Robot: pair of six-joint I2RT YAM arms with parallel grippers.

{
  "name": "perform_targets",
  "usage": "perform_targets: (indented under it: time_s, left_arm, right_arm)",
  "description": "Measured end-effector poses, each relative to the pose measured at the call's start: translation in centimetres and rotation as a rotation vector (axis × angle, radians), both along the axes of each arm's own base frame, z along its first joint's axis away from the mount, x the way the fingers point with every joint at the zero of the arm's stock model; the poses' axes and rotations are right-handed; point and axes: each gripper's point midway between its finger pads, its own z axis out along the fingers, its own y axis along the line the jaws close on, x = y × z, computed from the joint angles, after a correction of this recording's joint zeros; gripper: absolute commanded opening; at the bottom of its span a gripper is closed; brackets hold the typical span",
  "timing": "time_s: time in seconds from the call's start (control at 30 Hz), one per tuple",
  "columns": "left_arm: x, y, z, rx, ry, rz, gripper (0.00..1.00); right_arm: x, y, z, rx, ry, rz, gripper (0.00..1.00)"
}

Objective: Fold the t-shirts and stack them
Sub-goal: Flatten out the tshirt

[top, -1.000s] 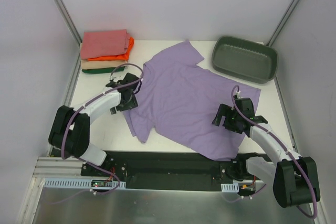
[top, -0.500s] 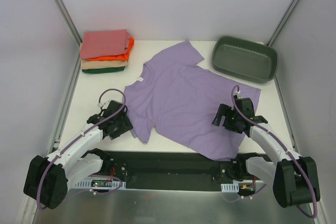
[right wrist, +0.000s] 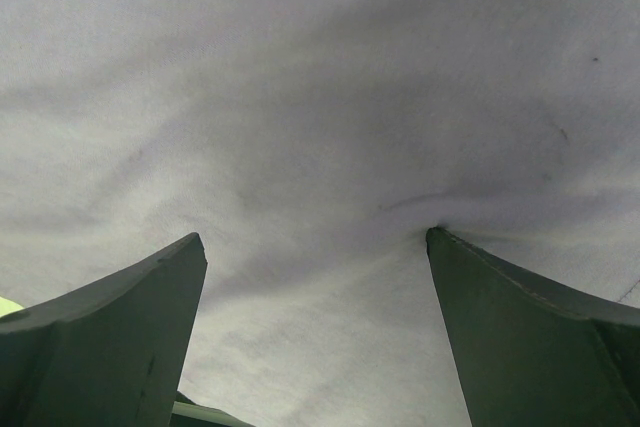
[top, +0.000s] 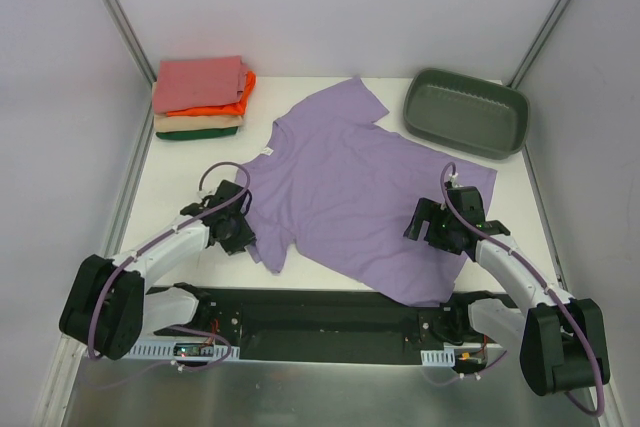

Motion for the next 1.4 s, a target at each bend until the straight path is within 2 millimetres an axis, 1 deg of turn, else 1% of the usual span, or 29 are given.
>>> perform_targets:
  time_s: [0.1,0.2,0.43,0.5,0.6,0.73,0.83,0.93,1.03,1.1,1.13,1.17,1.23,1.3,1.33,1.4]
  left_arm:
    - [0.3,-0.2,-0.1,0.003,0.012,0.003,0.18]
    - [0.6,-0.3,-0.2,0.009,0.027,0.001,0.0]
    - [0.9,-0.4,-0.2,0.009,0.029,0.001,0.0]
    - [0.6,0.0,0.0,0.024,0.026,0.009,0.0]
    - [-0.1,1.2,0.9,0.062,0.015,0.044,0.0]
    - [-1.7,3.6,1.9,0.151,0.036,0.125,0.0]
    - [-3.5,5.4,2.0,0.231,0.094,0.193,0.0]
    - [-5.2,6.7,2.0,0.286,0.147,0.251,0.0]
    - [-6.5,7.8,2.3,0.332,0.178,0.304,0.01]
    - [-7.1,8.3,2.4,0.354,0.192,0.328,0.11]
    - [-7.3,8.4,2.5,0.36,0.197,0.333,0.26]
    - [-7.5,8.6,2.5,0.371,0.201,0.344,0.37]
    - [-7.9,9.1,2.7,0.398,0.209,0.355,0.42]
    - [-7.9,9.5,3.2,0.418,0.205,0.368,0.58]
    - [-7.7,9.6,3.5,0.422,0.198,0.371,0.69]
    - [-6.9,9.6,4.6,0.422,0.164,0.376,0.82]
  right_arm:
    - [0.0,0.0,0.0,0.0,0.0,0.0,0.96]
    - [0.0,0.0,0.0,0.0,0.0,0.0,0.96]
    - [0.0,0.0,0.0,-0.001,0.001,0.0,0.96]
    - [0.0,0.0,0.0,-0.001,0.001,0.0,0.96]
    - [0.0,0.0,0.0,0.0,0.001,0.0,0.96]
    - [0.0,0.0,0.0,-0.001,0.004,0.0,0.96]
    - [0.0,0.0,0.0,-0.002,0.01,-0.001,0.96]
    - [0.0,0.0,0.0,-0.004,0.013,-0.002,0.96]
    - [0.0,0.0,0.0,-0.004,0.013,-0.003,0.96]
    - [0.0,0.0,0.0,-0.003,0.013,-0.003,0.96]
    - [0.0,0.0,0.0,-0.003,0.012,-0.003,0.96]
    - [0.0,0.0,0.0,-0.003,0.012,-0.003,0.96]
    - [0.0,0.0,0.0,-0.002,0.012,-0.003,0.96]
    - [0.0,0.0,0.0,-0.001,0.01,0.001,0.96]
    - [0.1,0.0,0.1,-0.001,0.007,0.001,0.96]
    - [0.1,0.0,0.2,0.001,0.003,0.002,0.96]
